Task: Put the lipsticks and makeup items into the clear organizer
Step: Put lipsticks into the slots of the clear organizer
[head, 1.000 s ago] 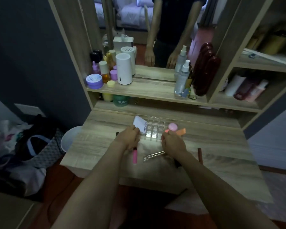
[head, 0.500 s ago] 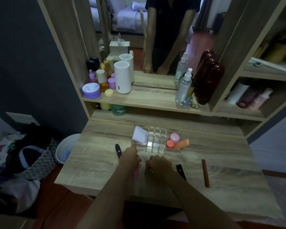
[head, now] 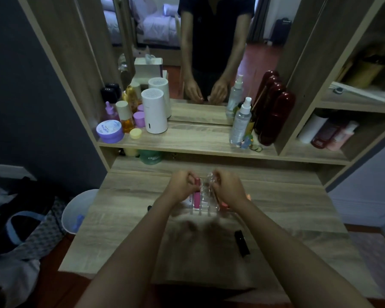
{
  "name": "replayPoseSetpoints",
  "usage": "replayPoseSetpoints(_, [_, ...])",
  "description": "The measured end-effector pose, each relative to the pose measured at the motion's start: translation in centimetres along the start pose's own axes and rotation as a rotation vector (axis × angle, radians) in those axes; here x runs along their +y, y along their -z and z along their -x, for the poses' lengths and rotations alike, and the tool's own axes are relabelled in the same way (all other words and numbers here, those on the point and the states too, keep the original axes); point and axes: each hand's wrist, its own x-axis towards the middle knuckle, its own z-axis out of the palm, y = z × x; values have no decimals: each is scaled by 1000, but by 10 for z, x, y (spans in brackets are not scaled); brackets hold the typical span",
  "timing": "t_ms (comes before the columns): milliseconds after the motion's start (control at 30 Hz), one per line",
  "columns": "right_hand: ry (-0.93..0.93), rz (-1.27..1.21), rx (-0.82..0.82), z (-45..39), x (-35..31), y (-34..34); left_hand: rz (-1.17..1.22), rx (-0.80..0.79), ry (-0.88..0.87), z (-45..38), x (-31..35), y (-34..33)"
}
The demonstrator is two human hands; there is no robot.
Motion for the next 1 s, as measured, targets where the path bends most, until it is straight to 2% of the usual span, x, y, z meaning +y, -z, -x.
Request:
replayPoseSetpoints(133, [-31, -144, 136, -19, -1, 10, 117, 93, -4, -22, 11, 10])
replayPoseSetpoints(300, [-61, -187, 151, -29, -1, 4, 11, 179, -56, -37, 8, 11])
replayPoseSetpoints(467, [-33, -150, 135, -40, -5, 4, -6, 163, -55, -46, -2, 5])
replayPoseSetpoints(733, [-31, -116, 103, -44, -2, 4, -8, 51, -73, -52, -16, -8])
replayPoseSetpoints(1000, [-72, -55, -17, -34, 1, -12, -58, 47, -91, -51, -24, -15])
